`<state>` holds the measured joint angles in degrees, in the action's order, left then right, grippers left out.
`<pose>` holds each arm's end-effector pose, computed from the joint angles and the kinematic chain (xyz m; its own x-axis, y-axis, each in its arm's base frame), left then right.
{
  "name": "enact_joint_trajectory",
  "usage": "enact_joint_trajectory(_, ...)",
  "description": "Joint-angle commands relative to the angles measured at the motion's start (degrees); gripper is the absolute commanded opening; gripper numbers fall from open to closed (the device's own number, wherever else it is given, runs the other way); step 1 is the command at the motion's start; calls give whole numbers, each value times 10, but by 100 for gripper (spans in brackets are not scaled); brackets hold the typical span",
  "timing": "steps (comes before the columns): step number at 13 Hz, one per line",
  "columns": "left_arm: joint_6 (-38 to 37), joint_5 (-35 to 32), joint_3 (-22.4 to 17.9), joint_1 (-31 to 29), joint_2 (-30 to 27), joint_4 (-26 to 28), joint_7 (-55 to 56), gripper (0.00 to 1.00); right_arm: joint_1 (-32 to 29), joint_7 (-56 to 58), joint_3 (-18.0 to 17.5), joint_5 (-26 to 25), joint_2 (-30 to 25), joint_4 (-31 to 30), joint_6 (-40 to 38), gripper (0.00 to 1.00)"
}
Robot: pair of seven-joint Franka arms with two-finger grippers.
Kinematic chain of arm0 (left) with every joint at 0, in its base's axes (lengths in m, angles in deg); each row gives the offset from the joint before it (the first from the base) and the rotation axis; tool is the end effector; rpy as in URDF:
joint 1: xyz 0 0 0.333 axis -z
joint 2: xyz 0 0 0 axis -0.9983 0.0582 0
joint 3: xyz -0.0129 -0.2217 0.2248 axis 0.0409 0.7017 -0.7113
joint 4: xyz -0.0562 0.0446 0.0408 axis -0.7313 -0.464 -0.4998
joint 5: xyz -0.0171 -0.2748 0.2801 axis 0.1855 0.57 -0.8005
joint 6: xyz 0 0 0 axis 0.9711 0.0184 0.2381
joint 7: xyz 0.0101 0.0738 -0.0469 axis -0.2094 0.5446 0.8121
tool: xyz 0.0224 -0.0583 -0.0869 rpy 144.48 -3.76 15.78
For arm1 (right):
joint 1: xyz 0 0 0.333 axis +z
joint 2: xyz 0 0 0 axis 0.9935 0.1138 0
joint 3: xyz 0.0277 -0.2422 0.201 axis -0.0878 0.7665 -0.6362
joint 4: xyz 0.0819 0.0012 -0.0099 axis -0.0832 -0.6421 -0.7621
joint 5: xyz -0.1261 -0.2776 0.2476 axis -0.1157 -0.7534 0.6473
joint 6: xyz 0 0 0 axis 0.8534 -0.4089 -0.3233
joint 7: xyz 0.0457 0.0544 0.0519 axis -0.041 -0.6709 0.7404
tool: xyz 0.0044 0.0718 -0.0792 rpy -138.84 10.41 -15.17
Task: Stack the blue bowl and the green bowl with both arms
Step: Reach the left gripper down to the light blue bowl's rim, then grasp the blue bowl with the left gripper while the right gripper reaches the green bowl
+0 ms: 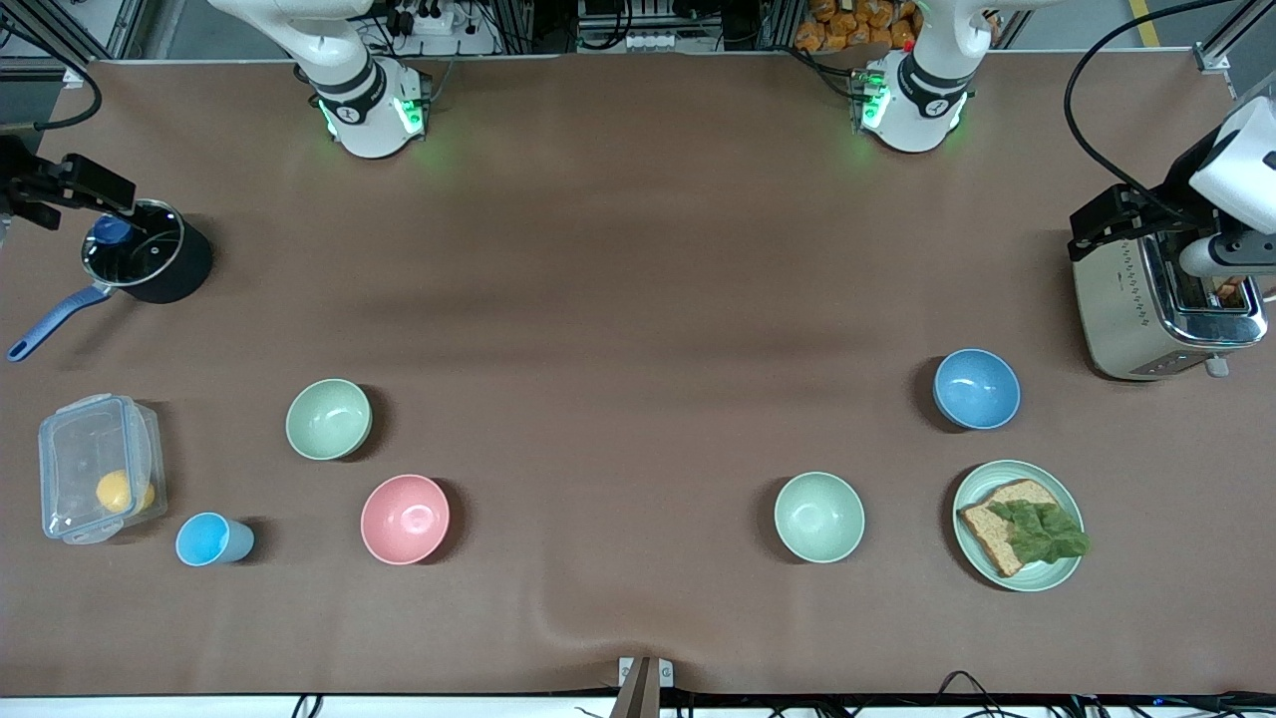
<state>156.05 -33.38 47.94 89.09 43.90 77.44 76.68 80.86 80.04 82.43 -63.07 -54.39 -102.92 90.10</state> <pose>0.5455 -0.0478 0.6310 0.9998 -0.0127 -0.0123 -0.0128 -0.9999 -0.0065 0.5167 -0.0346 0.6394 0.9954 -0.0111 -0.0950 -0.0134 -0.9996 -0.0235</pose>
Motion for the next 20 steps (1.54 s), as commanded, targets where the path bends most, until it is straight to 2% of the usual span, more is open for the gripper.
enact_joint_trajectory(1,-14,-7,-2,-2,4,-13,-9,100,8,-8,5,-10,-9,1,-6,100)
enact_joint_trajectory(4,-13,-6,-7,-7,44,-6,-10,100,8,-7,5,-11,-7,1,-14,100)
enact_joint_trajectory(6,31,-11,-8,-9,87,24,-9,100,5,-3,5,-11,-2,1,-13,100)
enact_joint_trajectory(7,75,-26,-7,-9,95,59,-8,100,6,-3,5,-11,0,1,-13,100)
enact_joint_trajectory(9,218,-41,-7,-11,86,170,2,100,3,-4,5,-11,11,1,-14,100)
enact_joint_trajectory(12,395,-42,-5,-55,117,273,2,100,-3,-6,5,-10,43,0,-14,100)
enact_joint_trajectory(13,432,-42,-6,-58,131,296,2,100,-3,-7,5,-10,51,0,-21,100)
enact_joint_trajectory(16,448,-44,-6,-90,184,296,-13,100,-3,-8,5,-4,85,0,-23,100)
enact_joint_trajectory(17,464,-45,-3,-118,205,291,-33,100,-3,-8,5,-3,99,0,-21,100)
enact_joint_trajectory(20,469,-40,-2,-123,232,283,-43,100,-7,-7,5,-2,147,-3,10,100)
